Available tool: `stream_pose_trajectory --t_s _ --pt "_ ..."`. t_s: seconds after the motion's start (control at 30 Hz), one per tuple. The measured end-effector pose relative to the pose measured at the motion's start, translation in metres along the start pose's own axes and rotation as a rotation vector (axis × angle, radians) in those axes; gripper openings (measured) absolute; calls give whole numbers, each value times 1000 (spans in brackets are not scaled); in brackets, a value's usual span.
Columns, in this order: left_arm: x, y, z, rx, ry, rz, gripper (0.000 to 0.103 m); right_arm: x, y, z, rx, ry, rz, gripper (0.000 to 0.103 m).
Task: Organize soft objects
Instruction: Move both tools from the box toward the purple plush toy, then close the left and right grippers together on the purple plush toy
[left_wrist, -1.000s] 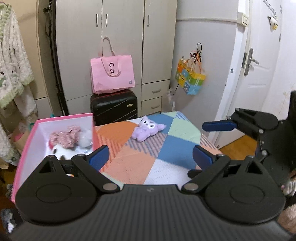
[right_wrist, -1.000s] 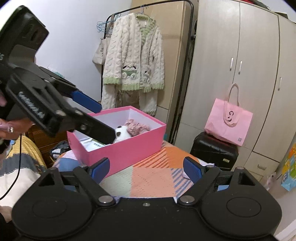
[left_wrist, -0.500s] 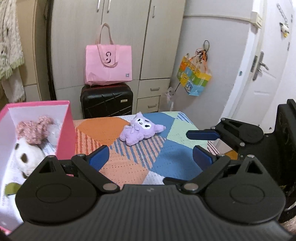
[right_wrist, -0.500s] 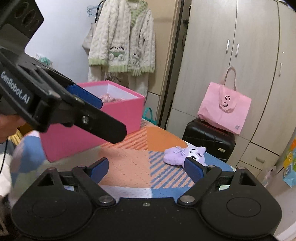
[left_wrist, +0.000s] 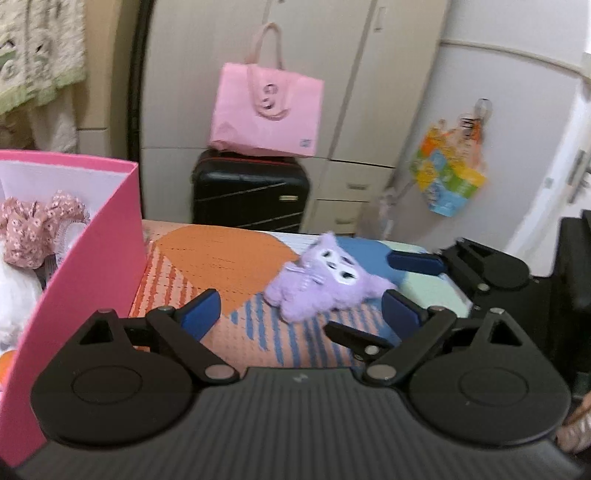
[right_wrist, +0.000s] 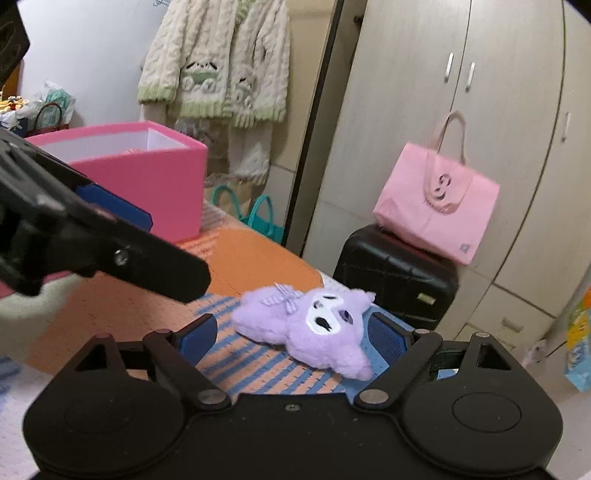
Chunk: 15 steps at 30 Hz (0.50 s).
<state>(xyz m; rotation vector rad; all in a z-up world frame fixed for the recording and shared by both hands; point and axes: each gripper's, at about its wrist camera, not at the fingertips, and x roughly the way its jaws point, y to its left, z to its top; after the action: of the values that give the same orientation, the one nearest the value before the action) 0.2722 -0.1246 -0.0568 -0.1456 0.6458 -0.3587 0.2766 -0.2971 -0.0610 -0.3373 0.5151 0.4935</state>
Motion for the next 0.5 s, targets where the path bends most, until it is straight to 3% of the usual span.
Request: stream_pose_trajectory --t_s 0.23,0.37,0.5 --pt "54 17 9 -169 107 -27 94 24 -36 0 81 54 119 92" --pt "72 18 5 -207 122 4 94 41 -42 -2 90 100 157 92" --pt "86 21 4 -253 154 -28 94 52 -44 -6 81 125 176 91"
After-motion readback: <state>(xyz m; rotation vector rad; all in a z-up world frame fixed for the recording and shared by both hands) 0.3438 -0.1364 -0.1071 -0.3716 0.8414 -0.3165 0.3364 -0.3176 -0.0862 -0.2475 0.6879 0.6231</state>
